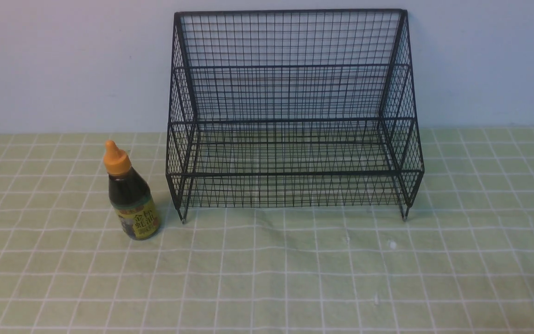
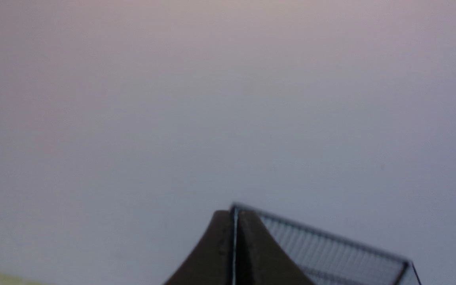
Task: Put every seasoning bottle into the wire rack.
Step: Use the left arm to grab the condiment bottle closest to it
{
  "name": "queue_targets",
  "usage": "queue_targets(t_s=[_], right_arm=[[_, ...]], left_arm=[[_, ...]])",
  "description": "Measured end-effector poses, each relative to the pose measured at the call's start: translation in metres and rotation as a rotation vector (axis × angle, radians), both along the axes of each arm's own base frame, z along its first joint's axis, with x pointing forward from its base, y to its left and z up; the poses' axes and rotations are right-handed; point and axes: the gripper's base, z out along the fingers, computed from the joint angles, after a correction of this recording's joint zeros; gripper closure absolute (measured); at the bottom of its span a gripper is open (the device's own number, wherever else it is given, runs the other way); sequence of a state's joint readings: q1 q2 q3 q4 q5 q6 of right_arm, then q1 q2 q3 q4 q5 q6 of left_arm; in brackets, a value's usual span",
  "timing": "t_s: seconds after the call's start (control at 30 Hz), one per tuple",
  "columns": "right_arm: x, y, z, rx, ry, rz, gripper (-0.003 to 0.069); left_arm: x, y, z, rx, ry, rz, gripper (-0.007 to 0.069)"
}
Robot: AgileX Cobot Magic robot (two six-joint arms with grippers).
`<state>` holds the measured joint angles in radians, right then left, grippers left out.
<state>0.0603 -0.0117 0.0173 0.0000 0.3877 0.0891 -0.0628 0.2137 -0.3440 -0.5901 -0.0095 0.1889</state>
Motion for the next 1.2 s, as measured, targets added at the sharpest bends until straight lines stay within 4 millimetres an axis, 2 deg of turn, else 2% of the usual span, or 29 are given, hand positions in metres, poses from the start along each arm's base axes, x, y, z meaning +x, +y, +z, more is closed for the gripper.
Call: queue_targets(t_s=[0.03, 0.07, 0.1, 0.17, 0.2, 0.23, 0.33, 0.4, 0.47, 0.6, 0.67, 0.7, 0.73, 0.8, 0.9, 0.97, 1.03, 1.07, 1.17, 1.2], right_arm=[[0.0, 0.0, 0.0, 0.0, 0.0, 0.0, 0.0673], [0.0, 0.0, 0.0, 0.0, 0.0, 0.0, 0.0673], [0.0, 0.0, 0.0, 0.0, 0.0, 0.0, 0.0673], [0.0, 0.0, 0.0, 0.0, 0.0, 0.0, 0.0673], [0.0, 0.0, 0.0, 0.0, 0.0, 0.0, 0.0673], [0.0, 0.0, 0.0, 0.0, 0.0, 0.0, 0.0673], [0.0, 0.0, 0.0, 0.0, 0.0, 0.0, 0.0673], [0.0, 0.0, 0.0, 0.0, 0.0, 0.0, 0.0673], [0.0, 0.0, 0.0, 0.0, 0.0, 0.0, 0.0673], [0.0, 0.0, 0.0, 0.0, 0.0, 0.0, 0.0673], [0.0, 0.0, 0.0, 0.0, 0.0, 0.0, 0.0673], [0.0, 0.0, 0.0, 0.0, 0.0, 0.0, 0.0673], [0.0, 0.0, 0.0, 0.0, 0.0, 0.0, 0.0673], [0.0, 0.0, 0.0, 0.0, 0.0, 0.0, 0.0673], [0.0, 0.0, 0.0, 0.0, 0.0, 0.0, 0.0673], [0.0, 0.0, 0.0, 0.0, 0.0, 0.0, 0.0673], [0.0, 0.0, 0.0, 0.0, 0.0, 0.0, 0.0673], [0.0, 0.0, 0.0, 0.0, 0.0, 0.0, 0.0673], [0.0, 0.0, 0.0, 0.0, 0.0, 0.0, 0.0673], [0.0, 0.0, 0.0, 0.0, 0.0, 0.0, 0.0673]], left_arm=[[0.007, -0.003, 0.009, 0.032, 0.054, -0.027, 0.0631], [0.027, -0.013, 0.022, 0.115, 0.234, -0.12, 0.0631], [0.03, -0.015, 0.023, 0.13, 0.256, -0.13, 0.0631], [0.065, -0.028, 0.033, 0.27, 0.6, -0.291, 0.0631], [0.076, -0.029, 0.036, 0.299, 0.671, -0.316, 0.0631], [0.078, -0.03, 0.035, 0.31, 0.71, -0.335, 0.0631], [0.128, -0.033, 0.043, 0.429, 1.017, -0.429, 0.0631], [0.152, -0.032, 0.047, 0.468, 1.098, -0.442, 0.0631], [0.174, -0.032, 0.05, 0.498, 1.159, -0.449, 0.0631], [0.23, -0.032, 0.054, 0.538, 1.234, -0.452, 0.0631], [0.249, -0.033, 0.056, 0.552, 1.221, -0.45, 0.0631], [0.251, -0.033, 0.056, 0.553, 1.221, -0.448, 0.0631], [0.268, -0.033, 0.055, 0.562, 1.22, -0.442, 0.0627], [0.283, -0.033, 0.054, 0.574, 1.216, -0.433, 0.0611], [0.304, -0.033, 0.044, 0.586, 1.234, -0.426, 0.0532], [0.308, -0.033, 0.041, 0.589, 1.242, -0.426, 0.0497], [0.314, -0.033, 0.03, 0.596, 1.271, -0.429, 0.0381], [0.314, -0.033, 0.03, 0.596, 1.271, -0.429, 0.0381], [0.325, -0.032, 0.012, 0.606, 1.32, -0.431, 0.0197], [0.325, -0.032, 0.011, 0.605, 1.323, -0.432, 0.0188]])
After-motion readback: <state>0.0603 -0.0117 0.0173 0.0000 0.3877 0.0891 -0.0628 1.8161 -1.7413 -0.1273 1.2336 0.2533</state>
